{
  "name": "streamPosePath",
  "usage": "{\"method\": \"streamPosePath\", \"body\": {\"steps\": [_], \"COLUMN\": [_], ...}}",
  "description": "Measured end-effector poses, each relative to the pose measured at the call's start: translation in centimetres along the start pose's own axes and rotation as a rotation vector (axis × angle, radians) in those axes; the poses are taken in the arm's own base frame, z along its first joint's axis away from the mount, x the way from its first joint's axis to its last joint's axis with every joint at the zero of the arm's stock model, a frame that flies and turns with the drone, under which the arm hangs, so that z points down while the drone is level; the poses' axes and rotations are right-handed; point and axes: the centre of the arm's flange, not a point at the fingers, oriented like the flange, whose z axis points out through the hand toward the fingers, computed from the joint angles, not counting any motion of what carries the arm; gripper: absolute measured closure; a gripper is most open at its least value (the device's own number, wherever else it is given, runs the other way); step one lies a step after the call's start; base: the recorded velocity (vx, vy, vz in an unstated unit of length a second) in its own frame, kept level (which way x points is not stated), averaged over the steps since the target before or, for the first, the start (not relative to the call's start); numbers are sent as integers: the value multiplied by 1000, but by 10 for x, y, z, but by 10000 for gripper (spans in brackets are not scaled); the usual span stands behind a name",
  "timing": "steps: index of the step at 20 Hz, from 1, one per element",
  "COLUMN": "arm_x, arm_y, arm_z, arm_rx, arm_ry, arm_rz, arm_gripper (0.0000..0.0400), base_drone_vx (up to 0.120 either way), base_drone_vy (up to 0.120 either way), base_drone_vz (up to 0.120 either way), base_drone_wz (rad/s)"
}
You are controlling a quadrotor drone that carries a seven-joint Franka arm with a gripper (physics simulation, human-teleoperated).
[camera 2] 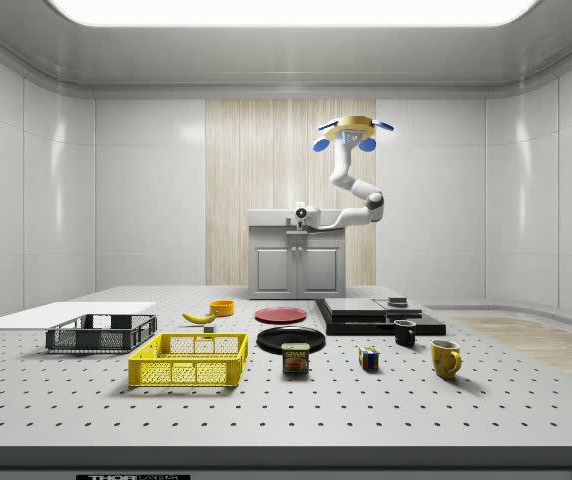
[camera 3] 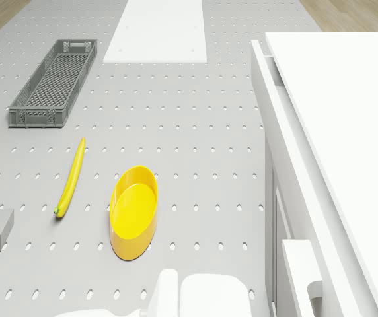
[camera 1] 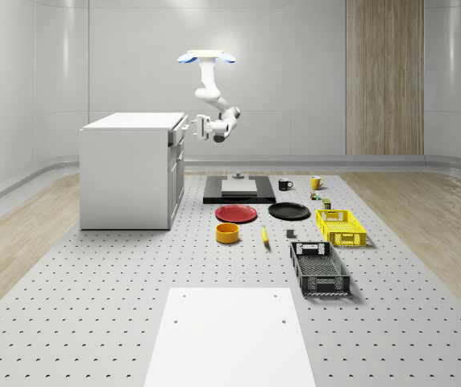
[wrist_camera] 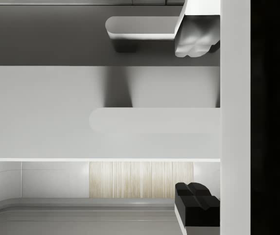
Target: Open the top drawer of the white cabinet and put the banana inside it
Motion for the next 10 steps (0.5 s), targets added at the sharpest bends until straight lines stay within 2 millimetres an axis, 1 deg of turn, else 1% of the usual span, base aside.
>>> {"method": "streamPosePath", "body": {"steps": [4,10], "arm_x": [-3,-5], "arm_y": [-3,-5], "arm_z": [-1,11], "arm_rx": [0,0], "arm_ry": [0,0], "arm_rz": [0,0], "arm_gripper": [6,1], "base_drone_vx": [0,0], "base_drone_vy": [0,0], "base_drone_vz": [0,0], "base_drone_wz": [0,0]}}
